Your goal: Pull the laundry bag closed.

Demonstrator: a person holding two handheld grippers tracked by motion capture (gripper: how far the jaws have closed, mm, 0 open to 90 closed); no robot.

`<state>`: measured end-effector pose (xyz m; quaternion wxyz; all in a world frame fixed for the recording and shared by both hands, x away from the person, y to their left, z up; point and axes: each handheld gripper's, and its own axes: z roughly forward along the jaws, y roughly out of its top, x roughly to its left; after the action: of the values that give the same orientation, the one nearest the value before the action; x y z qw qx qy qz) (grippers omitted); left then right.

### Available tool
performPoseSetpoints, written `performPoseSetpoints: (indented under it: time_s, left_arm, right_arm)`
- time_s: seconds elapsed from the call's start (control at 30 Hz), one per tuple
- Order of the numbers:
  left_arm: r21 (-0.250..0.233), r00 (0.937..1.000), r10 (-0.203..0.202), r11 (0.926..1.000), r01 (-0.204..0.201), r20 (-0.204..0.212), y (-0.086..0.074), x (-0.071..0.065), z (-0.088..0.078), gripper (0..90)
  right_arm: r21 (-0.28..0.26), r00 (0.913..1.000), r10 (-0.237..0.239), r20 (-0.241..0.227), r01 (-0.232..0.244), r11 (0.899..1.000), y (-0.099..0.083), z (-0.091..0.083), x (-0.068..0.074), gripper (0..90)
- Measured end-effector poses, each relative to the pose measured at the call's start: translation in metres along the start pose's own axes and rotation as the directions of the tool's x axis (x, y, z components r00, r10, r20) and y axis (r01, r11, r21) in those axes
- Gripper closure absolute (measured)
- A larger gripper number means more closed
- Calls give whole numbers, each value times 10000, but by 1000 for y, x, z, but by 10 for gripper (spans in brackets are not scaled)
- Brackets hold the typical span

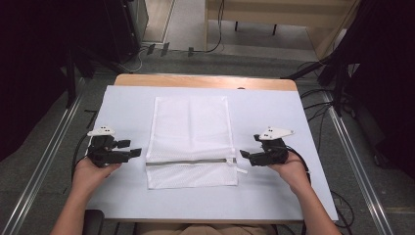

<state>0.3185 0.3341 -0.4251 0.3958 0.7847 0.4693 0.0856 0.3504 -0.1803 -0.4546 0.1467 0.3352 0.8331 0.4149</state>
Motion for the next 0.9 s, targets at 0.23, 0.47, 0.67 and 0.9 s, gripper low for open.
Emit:
performPoseSetpoints:
  time_s: [0.23,0.47,0.67,0.9]
  left_arm:
    - [-34,9987,-270,9996,269,-423,-2,7,-1,291]
    - [233,9954,-310,9992,332,-905,-5,10,4,276]
    - [319,9913,-540,9978,582,-1199,-6,13,5,272]
    - [255,9867,-648,9973,693,-1488,-7,15,7,261]
  right_arm:
    - [-40,9977,562,366,-561,9984,-5,-4,-14,187]
    - [26,9933,936,681,-940,9956,-8,-4,-22,196]
    - [111,9931,952,689,-961,9953,-9,-2,-23,196]
    - [143,9906,1123,778,-1138,9934,-11,-2,-27,199]
